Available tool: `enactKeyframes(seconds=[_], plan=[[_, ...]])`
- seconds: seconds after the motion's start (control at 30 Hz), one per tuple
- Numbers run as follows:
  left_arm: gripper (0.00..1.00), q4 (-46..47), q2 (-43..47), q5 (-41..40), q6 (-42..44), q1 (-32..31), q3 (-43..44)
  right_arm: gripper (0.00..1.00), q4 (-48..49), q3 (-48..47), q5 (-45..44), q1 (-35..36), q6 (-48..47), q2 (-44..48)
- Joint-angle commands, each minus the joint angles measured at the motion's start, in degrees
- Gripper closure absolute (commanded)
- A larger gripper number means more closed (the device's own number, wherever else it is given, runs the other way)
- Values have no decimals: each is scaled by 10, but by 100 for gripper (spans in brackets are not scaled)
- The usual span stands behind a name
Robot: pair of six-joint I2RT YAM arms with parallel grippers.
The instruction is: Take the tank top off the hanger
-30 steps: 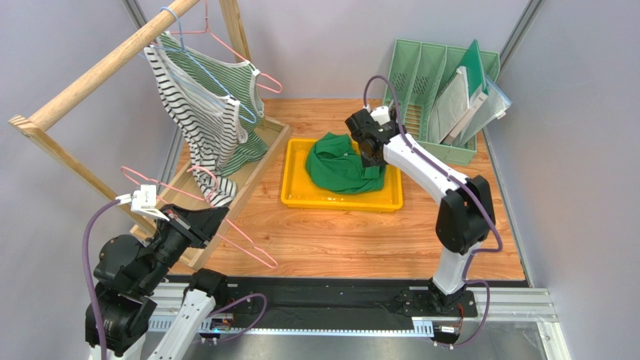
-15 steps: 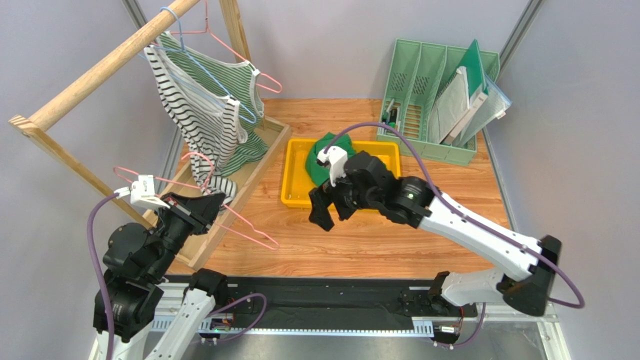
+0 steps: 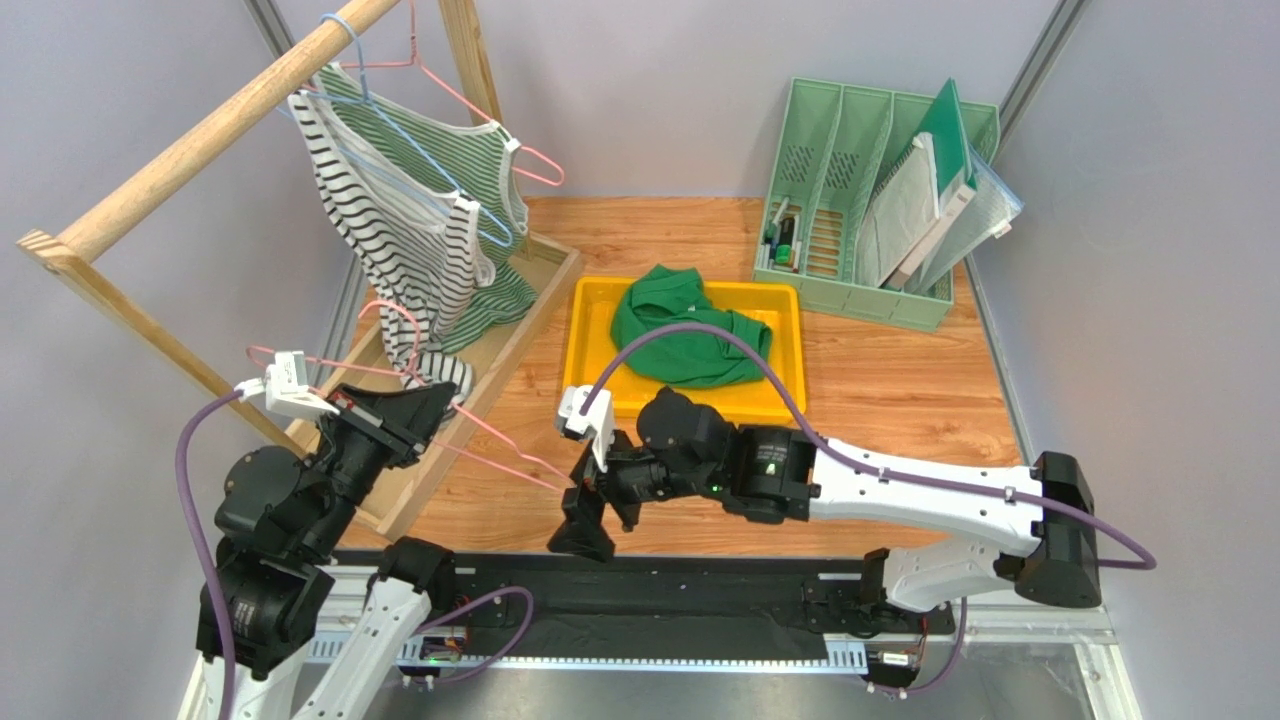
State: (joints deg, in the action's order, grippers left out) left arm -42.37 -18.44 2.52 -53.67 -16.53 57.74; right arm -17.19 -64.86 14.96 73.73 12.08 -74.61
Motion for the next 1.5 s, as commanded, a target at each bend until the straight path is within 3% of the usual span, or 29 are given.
enactKeyframes(seconds=[0.0,0.17,0.47,0.7,0.83,0.87,0.9,1.0,1.07,1.1,1.13,1.27,1.47], plan=[[100,34,18,13,-71,-2,-11,2,223,44,-172,15,-23,10],[100,47,38,29,-130,-2,-39,13,340,73,-131,15,-36,-9],[100,64,58,45,-191,-1,-67,52,396,100,-134,17,-59,-19],[100,84,71,51,-217,-2,-85,55,443,175,-132,18,-44,19],[100,84,67,56,-218,-1,-85,82,435,185,-148,23,-34,42],[100,84,67,56,-218,-1,-86,95,429,185,-157,23,-31,46],[100,84,67,57,-217,-2,-86,100,422,184,-173,24,-29,53],[99,77,68,57,-206,-1,-84,100,380,177,-191,25,-16,74],[88,72,65,60,-194,-2,-83,100,350,167,-212,25,-3,82],[75,71,65,64,-189,-1,-83,100,326,164,-214,26,0,91],[71,72,66,68,-186,-2,-85,100,317,162,-212,26,0,97],[78,98,66,80,-174,-2,-97,100,310,165,-197,26,3,112],[75,113,51,101,-170,-2,-99,100,316,156,-201,30,-6,98]])
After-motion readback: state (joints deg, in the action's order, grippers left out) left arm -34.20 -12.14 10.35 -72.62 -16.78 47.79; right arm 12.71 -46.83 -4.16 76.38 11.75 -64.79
